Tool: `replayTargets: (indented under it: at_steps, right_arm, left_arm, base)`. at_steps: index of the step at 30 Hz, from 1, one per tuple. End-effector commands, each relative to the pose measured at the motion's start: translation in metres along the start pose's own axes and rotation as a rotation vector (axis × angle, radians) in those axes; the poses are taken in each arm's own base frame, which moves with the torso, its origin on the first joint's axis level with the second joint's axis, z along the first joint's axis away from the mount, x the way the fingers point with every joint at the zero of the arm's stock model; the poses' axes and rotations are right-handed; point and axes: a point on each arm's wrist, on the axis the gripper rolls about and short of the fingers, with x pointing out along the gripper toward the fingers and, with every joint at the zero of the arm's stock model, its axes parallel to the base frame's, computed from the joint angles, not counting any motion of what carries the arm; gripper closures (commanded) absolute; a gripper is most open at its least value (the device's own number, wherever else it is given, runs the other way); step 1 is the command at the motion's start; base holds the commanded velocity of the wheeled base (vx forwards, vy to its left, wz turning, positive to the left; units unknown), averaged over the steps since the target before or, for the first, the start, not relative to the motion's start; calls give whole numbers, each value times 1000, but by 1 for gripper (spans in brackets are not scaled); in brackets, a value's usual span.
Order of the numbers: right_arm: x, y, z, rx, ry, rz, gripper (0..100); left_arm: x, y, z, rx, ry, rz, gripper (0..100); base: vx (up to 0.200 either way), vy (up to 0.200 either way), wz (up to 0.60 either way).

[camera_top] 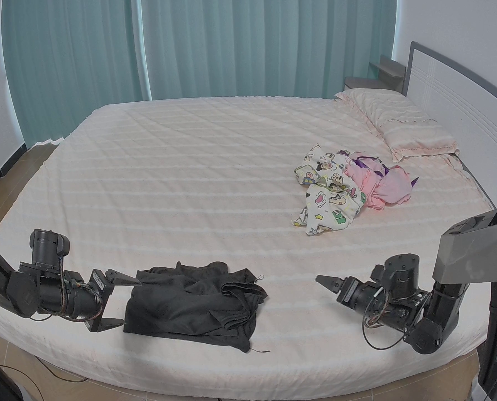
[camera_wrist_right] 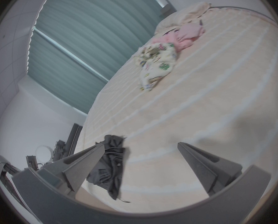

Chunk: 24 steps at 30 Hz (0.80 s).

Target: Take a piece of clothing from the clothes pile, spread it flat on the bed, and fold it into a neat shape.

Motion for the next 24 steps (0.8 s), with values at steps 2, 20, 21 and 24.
replayTargets:
  at_steps: [2,20,21,24]
  right_arm:
    - [28,64,-7,-84,49,149,0]
    - [60,55,-47,-157,94,80,0]
    - [61,55,-46,-163,91,80,0]
    - [62,54,-43,-170,83,79,0]
  left_arm:
    - [2,7,2,-14,3,12,0]
    - [8,15,-3,46,-19,-13,0]
    - [8,15,-4,46,-19,-13,0]
    - [8,15,-3,45,-20,-14,0]
  base:
    - [0,200,0]
    - [0,133,0]
    - [0,0,0]
    - [0,0,0]
